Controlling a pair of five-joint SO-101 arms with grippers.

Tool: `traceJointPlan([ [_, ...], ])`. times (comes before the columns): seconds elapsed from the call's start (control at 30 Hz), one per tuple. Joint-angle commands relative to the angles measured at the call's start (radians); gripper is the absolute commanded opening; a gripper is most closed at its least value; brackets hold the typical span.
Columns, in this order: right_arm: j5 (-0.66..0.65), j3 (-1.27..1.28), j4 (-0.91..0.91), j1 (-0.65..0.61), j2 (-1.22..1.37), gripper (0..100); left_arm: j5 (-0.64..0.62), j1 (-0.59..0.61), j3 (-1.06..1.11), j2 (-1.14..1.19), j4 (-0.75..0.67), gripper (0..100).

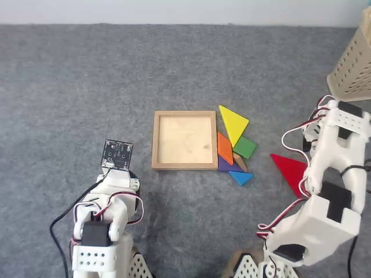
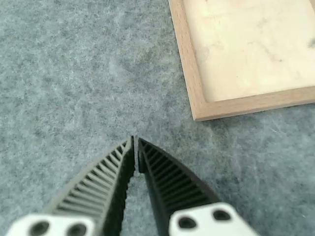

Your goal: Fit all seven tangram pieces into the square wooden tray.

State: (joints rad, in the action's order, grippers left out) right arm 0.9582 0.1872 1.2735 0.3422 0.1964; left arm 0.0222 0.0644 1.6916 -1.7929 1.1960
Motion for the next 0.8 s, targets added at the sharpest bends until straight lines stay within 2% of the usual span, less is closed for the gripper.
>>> traceJointPlan([
  [0.0, 0.005, -0.044, -0.010, -0.001, -0.015, 19.4, -0.009, 0.005, -0.005, -0.003, 0.005, 1],
  [0.13, 0.005, -0.037, -0.024, -0.038, 0.045, 19.6, -0.009, 0.005, -0.005, -0.003, 0.005, 1],
  [0.37, -0.005, -0.048, -0.024, -0.021, 0.090, 19.5, -0.009, 0.005, -0.005, -0.003, 0.005, 1],
  [0.57, -0.293, -0.054, -0.027, -0.084, 0.142, 19.8, -0.009, 0.005, -0.005, -0.003, 0.005, 1],
  [0.77, -0.509, -0.057, -0.041, -0.137, 0.139, 19.8, -0.009, 0.005, -0.005, -0.003, 0.005, 1],
])
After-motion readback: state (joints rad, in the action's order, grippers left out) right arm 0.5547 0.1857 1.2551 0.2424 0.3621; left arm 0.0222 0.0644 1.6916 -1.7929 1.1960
